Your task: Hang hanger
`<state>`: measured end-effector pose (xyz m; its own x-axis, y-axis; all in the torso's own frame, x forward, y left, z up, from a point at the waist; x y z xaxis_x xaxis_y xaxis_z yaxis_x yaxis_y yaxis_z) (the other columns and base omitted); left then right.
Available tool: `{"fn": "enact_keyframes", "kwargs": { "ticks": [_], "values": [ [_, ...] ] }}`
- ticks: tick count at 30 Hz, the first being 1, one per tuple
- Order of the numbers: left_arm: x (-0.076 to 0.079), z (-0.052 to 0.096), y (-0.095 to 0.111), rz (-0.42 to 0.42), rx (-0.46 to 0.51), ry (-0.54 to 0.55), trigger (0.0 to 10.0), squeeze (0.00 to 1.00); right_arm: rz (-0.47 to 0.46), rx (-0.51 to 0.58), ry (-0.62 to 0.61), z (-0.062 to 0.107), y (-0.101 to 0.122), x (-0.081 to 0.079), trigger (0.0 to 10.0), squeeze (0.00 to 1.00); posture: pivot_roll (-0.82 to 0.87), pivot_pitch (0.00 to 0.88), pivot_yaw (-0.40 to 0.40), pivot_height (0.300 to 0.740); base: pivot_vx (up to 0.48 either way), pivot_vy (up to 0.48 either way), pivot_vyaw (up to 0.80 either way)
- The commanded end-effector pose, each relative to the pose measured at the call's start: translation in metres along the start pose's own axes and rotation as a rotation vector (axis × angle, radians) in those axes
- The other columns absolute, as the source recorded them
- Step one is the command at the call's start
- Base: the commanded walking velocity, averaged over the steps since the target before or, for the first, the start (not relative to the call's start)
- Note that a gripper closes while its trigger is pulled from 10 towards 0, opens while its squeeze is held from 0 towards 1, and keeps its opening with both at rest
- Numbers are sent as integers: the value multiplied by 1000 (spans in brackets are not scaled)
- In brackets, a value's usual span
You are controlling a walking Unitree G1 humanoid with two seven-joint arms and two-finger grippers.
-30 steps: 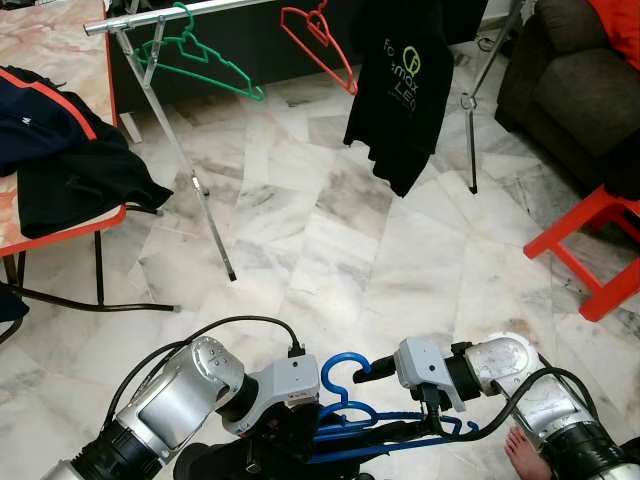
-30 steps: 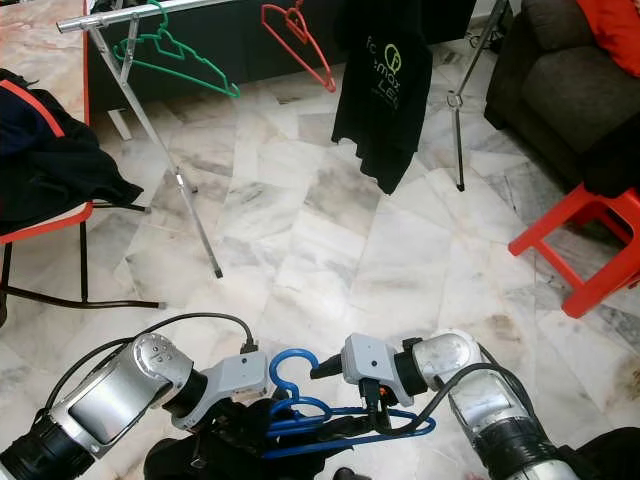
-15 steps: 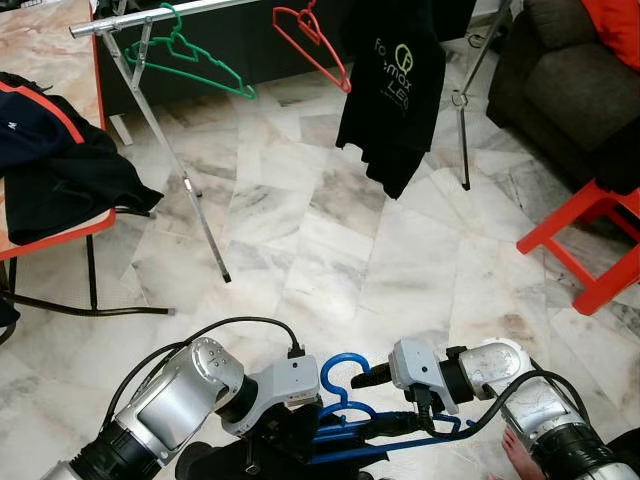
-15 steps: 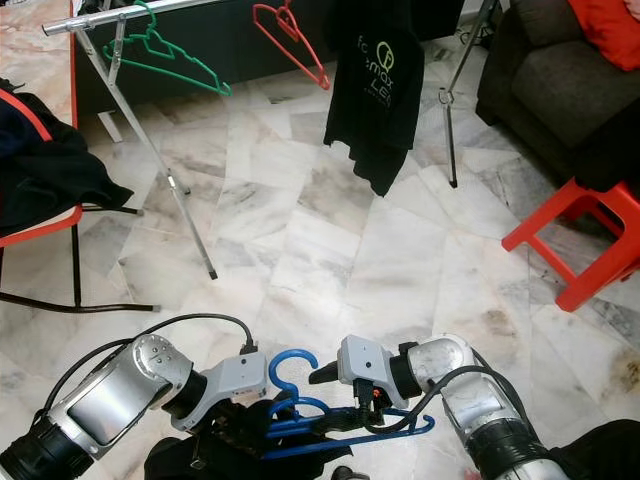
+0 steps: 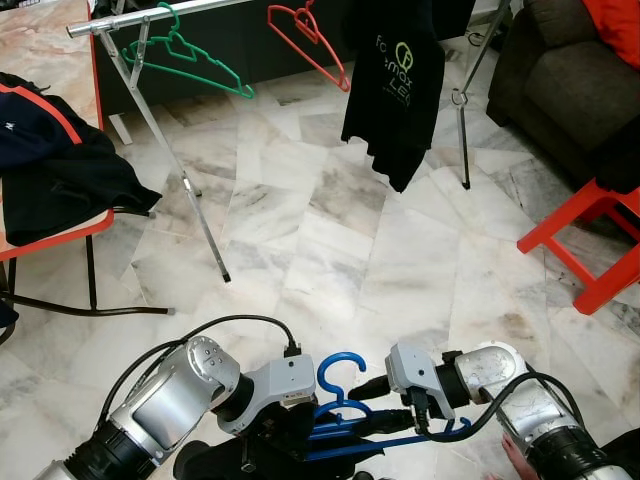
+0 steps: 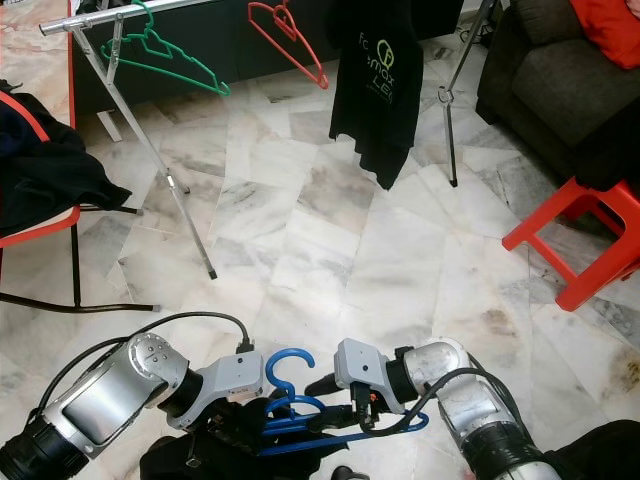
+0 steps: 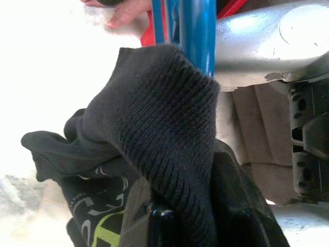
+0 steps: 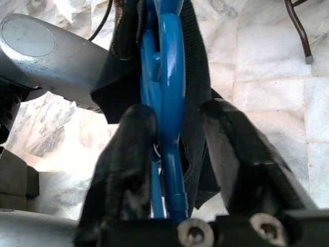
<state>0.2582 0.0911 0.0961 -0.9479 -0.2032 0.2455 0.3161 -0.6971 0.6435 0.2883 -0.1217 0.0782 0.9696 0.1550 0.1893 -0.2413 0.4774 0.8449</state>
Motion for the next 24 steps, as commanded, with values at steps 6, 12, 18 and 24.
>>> {"fn": "enact_keyframes", "kwargs": {
  "ticks": [6,12,18,24],
  "values": [
    [6,1,15,-88,59,-13,10000,0,1,31,-9,-8,4,-1,0,0,-4,284,-4,740,0,0,0],
    [6,4,21,-178,93,-6,10000,0,0,30,-18,-8,3,-2,0,0,-1,276,-6,740,0,0,0],
    [10,10,35,-263,149,-44,10000,1000,-5,11,-39,-10,0,0,0,0,6,267,-9,740,0,0,0],
    [11,25,39,-283,155,-35,10000,1000,-26,27,-116,-13,-1,4,0,0,16,255,-11,740,0,0,0]
  ]
}}
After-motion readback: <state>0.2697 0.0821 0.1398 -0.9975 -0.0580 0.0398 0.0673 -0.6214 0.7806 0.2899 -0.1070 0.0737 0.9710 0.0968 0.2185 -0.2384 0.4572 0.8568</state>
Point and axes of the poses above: a point about 5 cm out from each wrist's last joint towards the gripper, its own z axis pointing back from the gripper into the wrist, its own y axis along the axis of the wrist's last joint, x = y × z, the point moved 2 cm from there along -z, pointing out of the wrist towards the gripper, and after that the axes turned 13 degrees about z, right-handed, at the moved point
